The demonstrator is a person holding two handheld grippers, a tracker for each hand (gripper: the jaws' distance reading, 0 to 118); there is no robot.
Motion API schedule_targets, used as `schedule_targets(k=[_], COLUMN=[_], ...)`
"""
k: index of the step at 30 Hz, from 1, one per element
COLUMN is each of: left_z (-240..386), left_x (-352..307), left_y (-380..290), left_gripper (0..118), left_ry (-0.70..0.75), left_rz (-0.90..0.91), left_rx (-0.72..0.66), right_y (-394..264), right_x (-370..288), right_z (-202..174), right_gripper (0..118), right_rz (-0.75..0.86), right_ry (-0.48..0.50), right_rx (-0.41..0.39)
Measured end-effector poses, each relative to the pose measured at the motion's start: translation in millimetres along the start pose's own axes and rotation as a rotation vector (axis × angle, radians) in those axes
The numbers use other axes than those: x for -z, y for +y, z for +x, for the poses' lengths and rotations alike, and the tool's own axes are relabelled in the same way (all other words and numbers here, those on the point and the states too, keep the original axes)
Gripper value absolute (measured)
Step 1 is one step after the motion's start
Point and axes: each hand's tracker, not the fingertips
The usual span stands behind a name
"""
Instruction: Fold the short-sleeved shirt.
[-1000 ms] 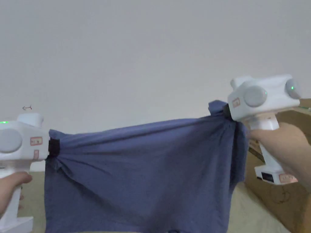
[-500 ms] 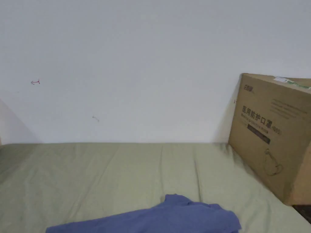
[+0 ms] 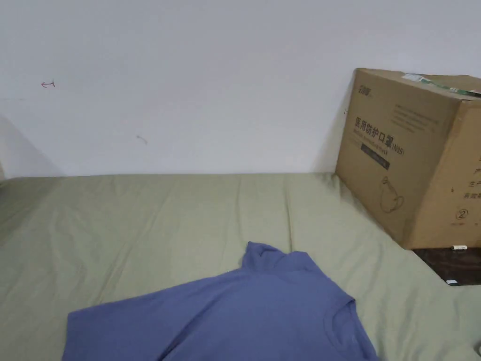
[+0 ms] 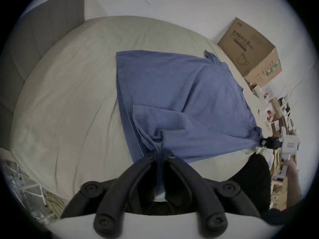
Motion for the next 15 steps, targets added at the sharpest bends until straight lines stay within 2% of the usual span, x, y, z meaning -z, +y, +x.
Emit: schedule_targets(k=[1, 2, 3, 6, 8, 10, 15], left_z=[-1, -2, -2, -3, 2, 10, 43], left_x=[-3, -6, -9, -24, -35, -49, -72], left_y=[-1, -2, -6, -7, -7, -2, 20], left_gripper=[75, 101, 101, 100, 100, 100, 100], left_ry=[0.013, 0.027, 0.035, 0.029, 0.03, 0.008, 0.039], left_rz=[0.005, 0.015, 0.027, 0.088, 0.133, 0.191, 0.323], left_rx=[-0.011, -0.013, -0.012, -0.024, -0.043, -0.043, -0.004], right_y=[0, -1, -1, 6, 12, 22, 58], right_x=[-1, -3, -8, -19, -29, -43, -80], right_z=[0, -1, -1, 0, -5, -19, -69], right_gripper=[96, 99, 99, 99, 99, 99, 99], right_rz=[0.011, 0.017, 0.043, 0.093, 0.107, 0.154, 0.312], right_ry=[-0.018, -0.051, -0.06, -0.004, 0.013, 0.028, 0.065], right_rx=[0.035, 0.065, 0.088, 0.15, 0.159, 0.136, 0.014])
